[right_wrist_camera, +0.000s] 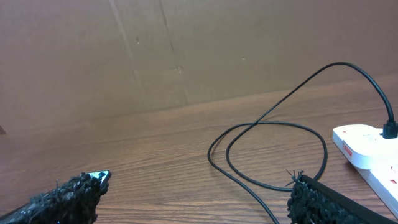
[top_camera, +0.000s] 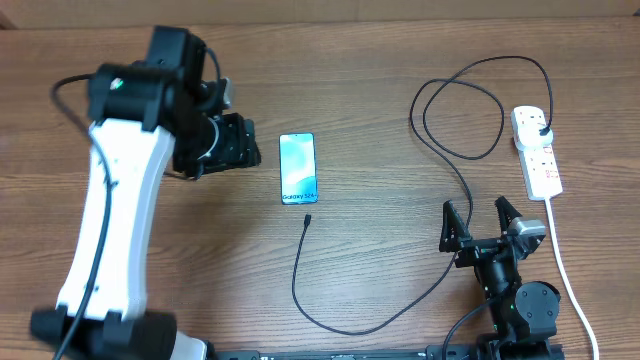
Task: Plug charger to phone and switch on socket
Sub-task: 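Move the left gripper over the phone and lower onto it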
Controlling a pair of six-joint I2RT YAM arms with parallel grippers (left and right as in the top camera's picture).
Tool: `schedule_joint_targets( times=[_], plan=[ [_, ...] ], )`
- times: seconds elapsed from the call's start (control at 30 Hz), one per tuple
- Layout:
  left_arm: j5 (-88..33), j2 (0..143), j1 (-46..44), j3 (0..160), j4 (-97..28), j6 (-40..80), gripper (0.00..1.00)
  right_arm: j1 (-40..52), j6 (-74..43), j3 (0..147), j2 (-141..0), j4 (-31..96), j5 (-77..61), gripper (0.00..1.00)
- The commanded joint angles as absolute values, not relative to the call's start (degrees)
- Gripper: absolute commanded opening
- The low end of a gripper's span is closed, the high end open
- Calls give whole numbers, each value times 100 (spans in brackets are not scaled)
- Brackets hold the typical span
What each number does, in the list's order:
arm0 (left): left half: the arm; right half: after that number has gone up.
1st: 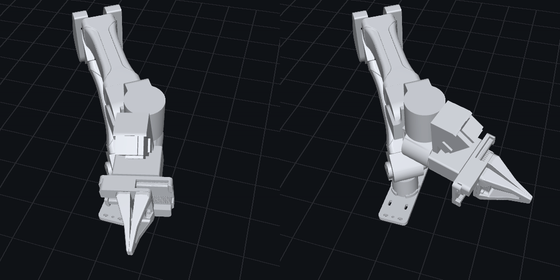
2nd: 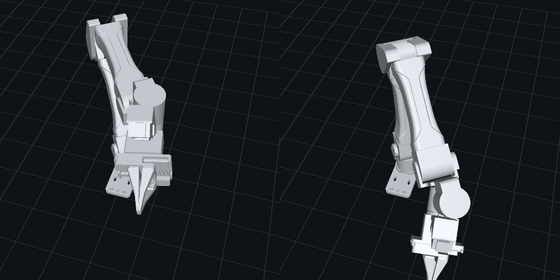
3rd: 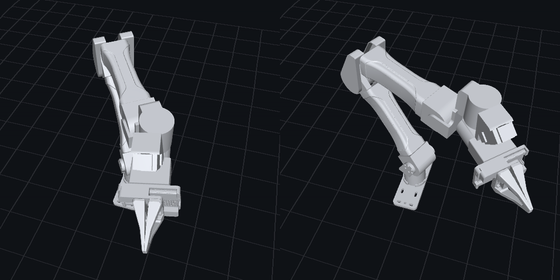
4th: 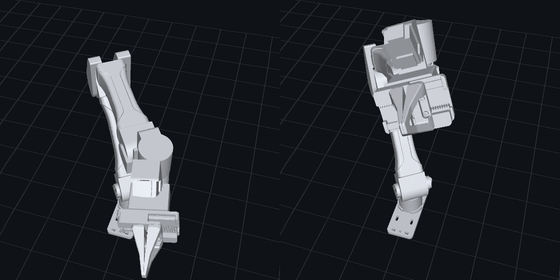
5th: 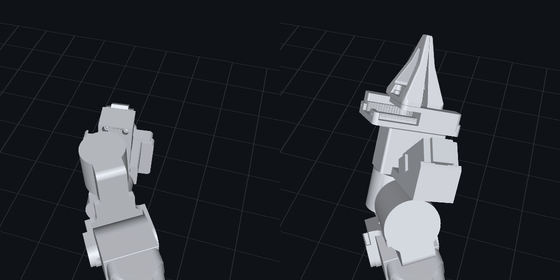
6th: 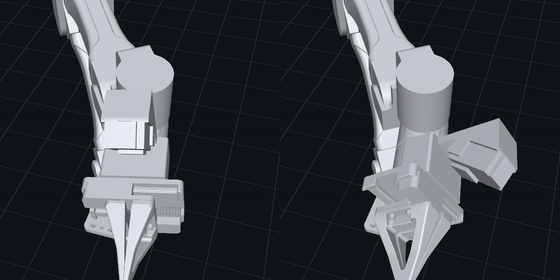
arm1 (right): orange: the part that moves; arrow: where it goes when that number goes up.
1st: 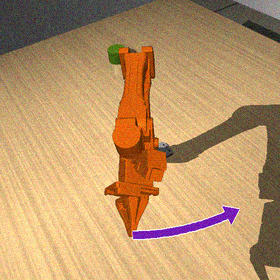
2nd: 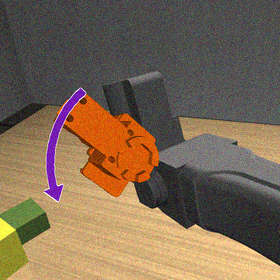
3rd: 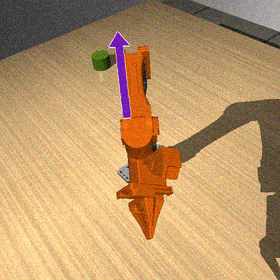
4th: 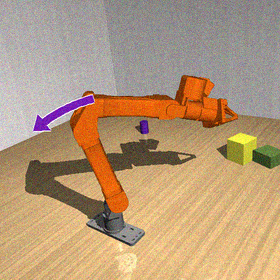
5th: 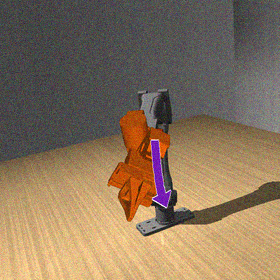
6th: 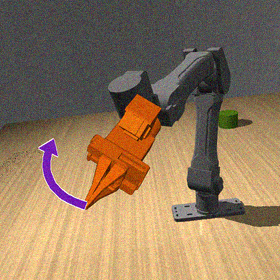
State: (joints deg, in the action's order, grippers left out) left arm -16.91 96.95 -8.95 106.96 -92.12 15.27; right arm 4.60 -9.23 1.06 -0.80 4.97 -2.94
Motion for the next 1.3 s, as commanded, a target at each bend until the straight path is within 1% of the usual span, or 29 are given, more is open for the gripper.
schedule_joint_targets(
  times=[0.0,0.17,0.4,0.53,0.57,0.6,0.63,0.67,0.7,0.73,0.97,1.13,1.27],
  plan=[
    [-2421,10252,-956,10798,-9428,1634,4,475,-954,45,-12,462,-268,100],
    [-2206,10777,-1415,10766,-9520,1629,4,475,-954,45,-12,462,-268,100],
    [-1984,11078,-2123,10766,-8993,1861,4,475,-954,45,-12,462,-268,100],
    [-1496,11163,-2335,10766,-8744,2193,4,475,-954,45,-12,462,-268,100],
    [-1354,11179,-2370,10766,-8676,2311,6,475,-954,45,-12,462,-268,100],
    [-1260,11209,-2390,10766,-8602,2418,27,475,-954,45,-12,462,-268,100],
    [-1223,11225,-2405,10766,-8508,2473,56,475,-954,45,-12,462,-268,100],
    [-1223,11251,-2414,10763,-8423,2475,79,475,-954,45,-12,462,-268,100],
    [-1225,11273,-2421,10763,-8326,2477,96,475,-954,45,-12,462,-268,100],
    [-1223,11284,-2429,10763,-8250,2482,100,475,-954,45,-12,462,-268,100],
    [-902,11330,-2443,10735,-7887,2523,100,478,-954,45,-12,462,-268,100],
    [-117,11345,-2443,10624,-7832,3343,100,478,-954,45,-12,462,-268,100],
    [-67,11375,-2447,10322,-7448,3479,100,478,-954,45,-12,462,-268,100]
  ],
)
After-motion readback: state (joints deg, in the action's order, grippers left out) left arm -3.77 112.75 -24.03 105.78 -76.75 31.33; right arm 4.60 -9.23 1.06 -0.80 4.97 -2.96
